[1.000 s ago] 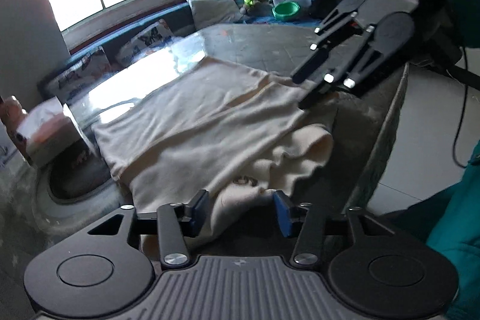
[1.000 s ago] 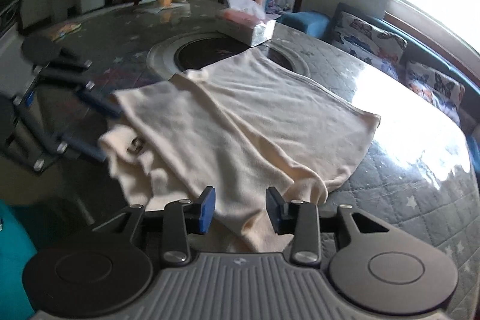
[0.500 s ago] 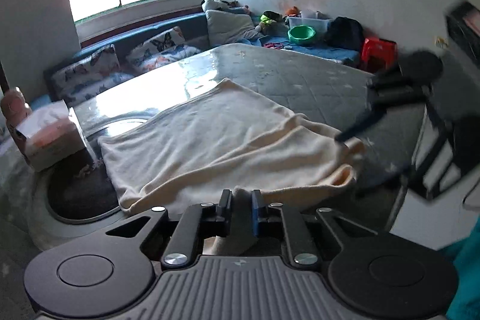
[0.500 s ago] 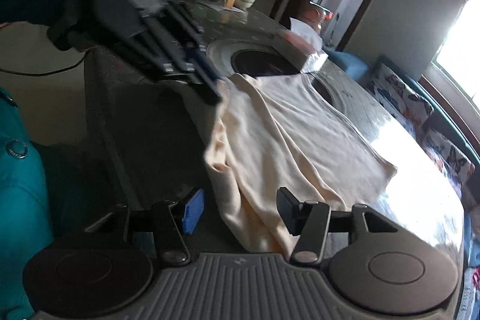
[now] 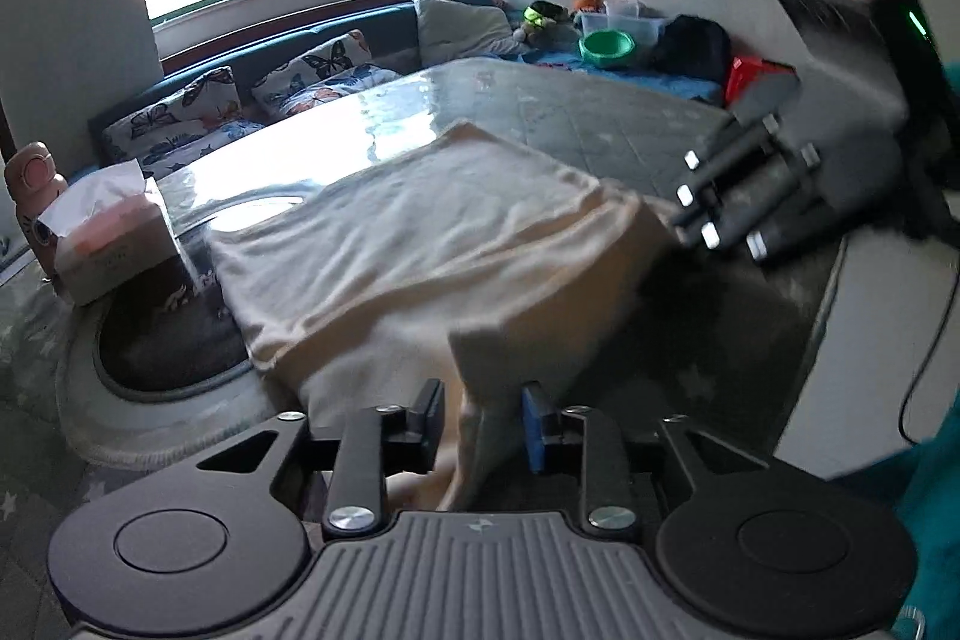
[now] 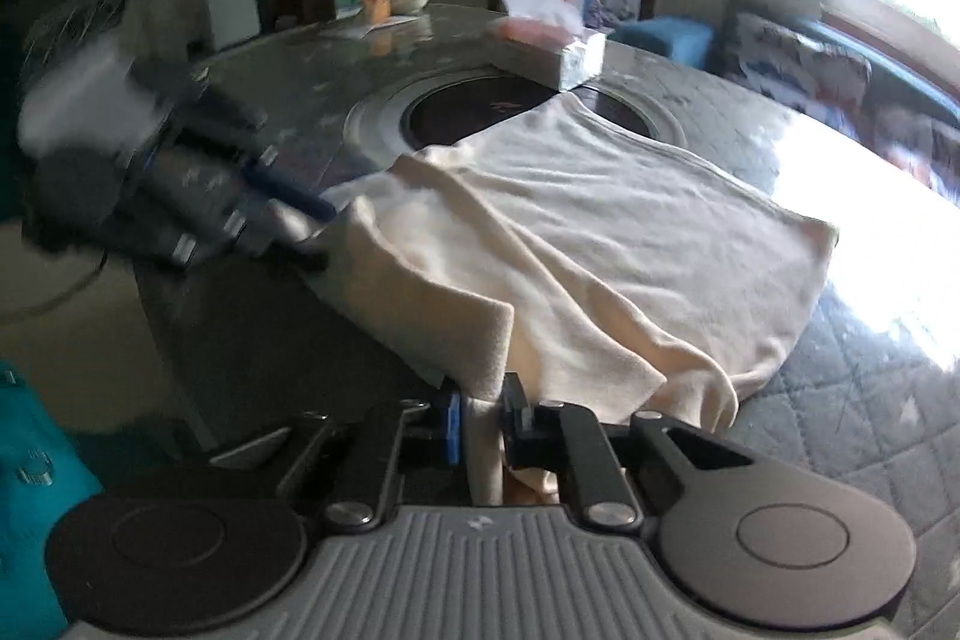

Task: Fold clothes

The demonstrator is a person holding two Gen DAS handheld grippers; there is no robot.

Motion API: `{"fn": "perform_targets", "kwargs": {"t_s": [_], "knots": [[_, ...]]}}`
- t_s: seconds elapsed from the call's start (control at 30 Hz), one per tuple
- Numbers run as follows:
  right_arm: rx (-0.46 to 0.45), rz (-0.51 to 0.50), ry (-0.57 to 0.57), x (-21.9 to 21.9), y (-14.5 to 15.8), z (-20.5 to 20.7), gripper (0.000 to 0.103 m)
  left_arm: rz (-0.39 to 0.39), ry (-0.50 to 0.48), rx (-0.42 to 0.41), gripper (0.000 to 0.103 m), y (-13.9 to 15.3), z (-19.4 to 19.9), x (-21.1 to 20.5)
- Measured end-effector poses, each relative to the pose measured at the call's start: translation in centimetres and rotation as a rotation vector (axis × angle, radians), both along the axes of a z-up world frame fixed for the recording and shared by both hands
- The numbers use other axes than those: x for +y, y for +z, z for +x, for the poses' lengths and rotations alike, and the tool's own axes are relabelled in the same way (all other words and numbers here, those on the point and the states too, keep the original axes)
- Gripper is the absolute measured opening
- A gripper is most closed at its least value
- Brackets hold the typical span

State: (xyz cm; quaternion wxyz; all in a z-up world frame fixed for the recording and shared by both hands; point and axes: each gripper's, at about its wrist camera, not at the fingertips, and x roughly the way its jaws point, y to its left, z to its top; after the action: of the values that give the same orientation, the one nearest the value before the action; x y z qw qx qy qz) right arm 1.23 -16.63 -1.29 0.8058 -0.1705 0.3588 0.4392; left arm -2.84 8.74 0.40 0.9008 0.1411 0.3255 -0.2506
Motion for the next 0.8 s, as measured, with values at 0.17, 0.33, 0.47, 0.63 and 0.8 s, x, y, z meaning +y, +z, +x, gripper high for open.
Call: {"fn": "perform_targets", "kwargs": {"t_s": [0.17,0.33,0.47,0.63,0.8], "knots": [[0.042,0.024,-0.019,-0.4,0.4,0.7,0.011,0.062,0.018,-0.024,0.040,-1.0,-0.5,0.2],[0.017,0.023,-0.031,-0.4,0.5,0.1,0.009,0.084,0.016,-0.035,0.022,-1.4,-0.4,0.8],[-0.020,0.031,-0.020,-0.6,0.8,-1.1,0.008,0.030,0.014,-0.020,0.007,-0.6,-0.8,1.3],[-0.065,0.058,-0.001,-1.7,2.4,-2.9,0.008,-0.009,0.004,-0.031,0.006,1.2,-2.6,1.3],[-0.050,0.064,0.036,-3.9,4.8,-6.6,0.008,-0.089,-0.027,0.009,0.006,3.7,-6.4,1.5]]}}
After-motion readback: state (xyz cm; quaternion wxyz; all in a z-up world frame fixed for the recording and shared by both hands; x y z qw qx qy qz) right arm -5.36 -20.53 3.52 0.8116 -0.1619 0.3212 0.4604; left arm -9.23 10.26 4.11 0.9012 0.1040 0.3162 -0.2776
